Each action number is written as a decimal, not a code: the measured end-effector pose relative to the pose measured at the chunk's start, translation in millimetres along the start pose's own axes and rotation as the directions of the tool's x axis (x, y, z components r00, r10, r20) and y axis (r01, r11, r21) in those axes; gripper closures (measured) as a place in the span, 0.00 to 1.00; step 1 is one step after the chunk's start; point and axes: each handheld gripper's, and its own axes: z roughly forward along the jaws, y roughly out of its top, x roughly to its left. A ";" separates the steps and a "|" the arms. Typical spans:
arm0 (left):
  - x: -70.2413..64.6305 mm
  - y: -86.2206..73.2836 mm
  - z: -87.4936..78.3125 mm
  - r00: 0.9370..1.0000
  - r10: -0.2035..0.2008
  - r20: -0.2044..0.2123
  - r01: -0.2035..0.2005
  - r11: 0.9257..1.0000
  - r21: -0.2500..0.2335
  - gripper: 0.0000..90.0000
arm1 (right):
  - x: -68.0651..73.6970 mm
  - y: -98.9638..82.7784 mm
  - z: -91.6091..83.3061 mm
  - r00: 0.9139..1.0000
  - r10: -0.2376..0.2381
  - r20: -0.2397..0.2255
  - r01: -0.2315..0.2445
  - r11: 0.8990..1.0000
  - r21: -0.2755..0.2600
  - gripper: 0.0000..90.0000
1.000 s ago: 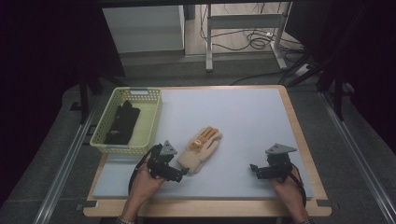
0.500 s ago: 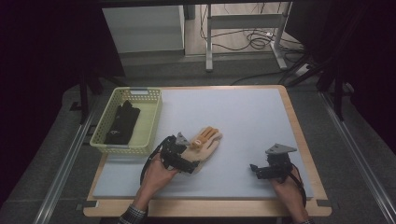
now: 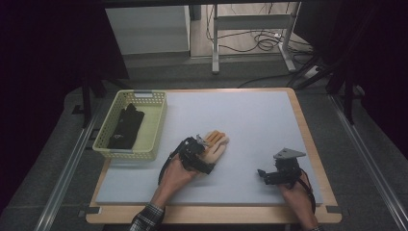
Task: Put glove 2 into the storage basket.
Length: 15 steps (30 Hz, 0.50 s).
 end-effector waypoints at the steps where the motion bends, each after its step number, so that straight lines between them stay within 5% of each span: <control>1: -1.2 0.3 2.6 1.000 0.004 -0.002 -0.004 1.000 0.006 0.00 | 0.0 0.0 0.0 1.000 0.000 0.000 0.000 1.000 0.000 0.07; 7: -3.2 0.5 1.8 1.000 -0.005 -0.003 0.005 1.000 -0.007 0.02 | 0.1 0.0 0.0 1.000 -0.001 0.000 0.001 1.000 0.000 0.07; 15: -3.7 3.6 -6.8 1.000 -0.015 -0.009 0.015 1.000 -0.010 0.41 | 0.2 0.0 0.0 1.000 0.000 0.000 0.000 1.000 0.001 0.07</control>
